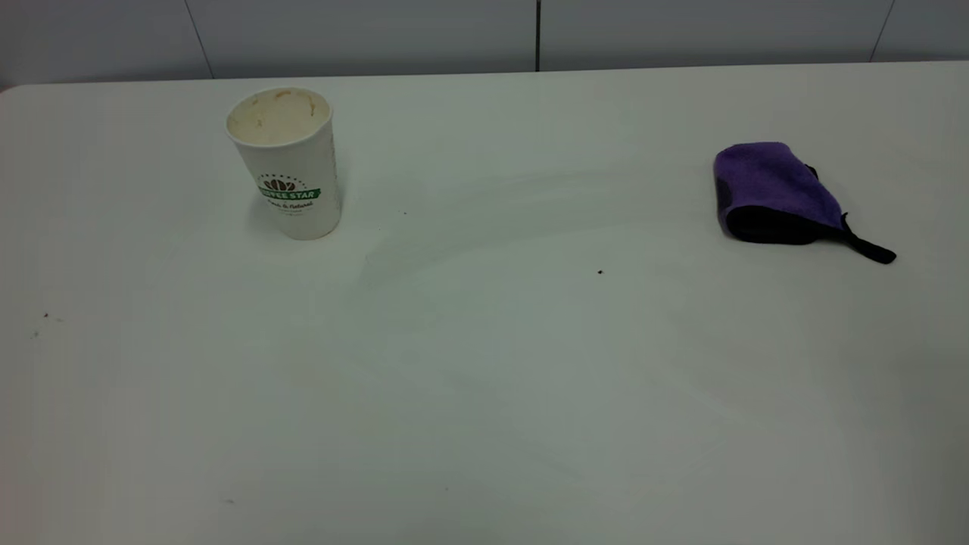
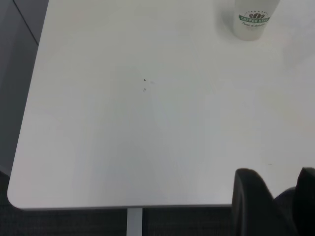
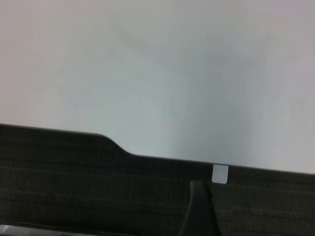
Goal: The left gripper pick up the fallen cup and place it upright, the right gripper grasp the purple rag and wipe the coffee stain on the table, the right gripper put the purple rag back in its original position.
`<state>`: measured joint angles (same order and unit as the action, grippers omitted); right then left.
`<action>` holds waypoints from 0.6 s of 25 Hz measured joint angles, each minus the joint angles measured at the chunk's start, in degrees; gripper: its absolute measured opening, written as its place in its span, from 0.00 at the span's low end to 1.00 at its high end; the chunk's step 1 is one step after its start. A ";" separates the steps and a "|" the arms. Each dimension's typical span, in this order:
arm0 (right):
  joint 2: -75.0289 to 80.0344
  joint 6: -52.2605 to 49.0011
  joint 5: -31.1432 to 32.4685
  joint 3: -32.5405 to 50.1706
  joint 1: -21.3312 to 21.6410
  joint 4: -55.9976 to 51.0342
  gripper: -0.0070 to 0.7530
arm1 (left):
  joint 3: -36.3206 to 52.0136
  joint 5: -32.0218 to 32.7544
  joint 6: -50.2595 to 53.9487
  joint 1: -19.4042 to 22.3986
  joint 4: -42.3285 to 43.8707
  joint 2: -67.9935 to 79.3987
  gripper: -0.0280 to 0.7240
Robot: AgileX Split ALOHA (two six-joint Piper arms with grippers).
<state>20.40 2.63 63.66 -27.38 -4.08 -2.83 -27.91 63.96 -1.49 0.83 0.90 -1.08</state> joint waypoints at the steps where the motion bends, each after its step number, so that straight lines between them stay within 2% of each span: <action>1: 0.00 -0.21 0.00 0.00 0.00 0.11 0.84 | 0.00 0.00 0.00 0.00 0.00 0.00 0.36; 8: -1.17 -0.39 -0.25 0.05 0.06 0.49 0.79 | 0.00 0.00 0.00 0.00 0.00 0.00 0.36; 15: -13.13 -1.04 -0.20 0.05 0.11 1.17 0.76 | 0.00 0.00 0.00 0.00 0.00 0.00 0.36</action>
<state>7.26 1.59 63.46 -27.33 -3.97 -1.67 -27.91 63.96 -1.49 0.83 0.90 -1.08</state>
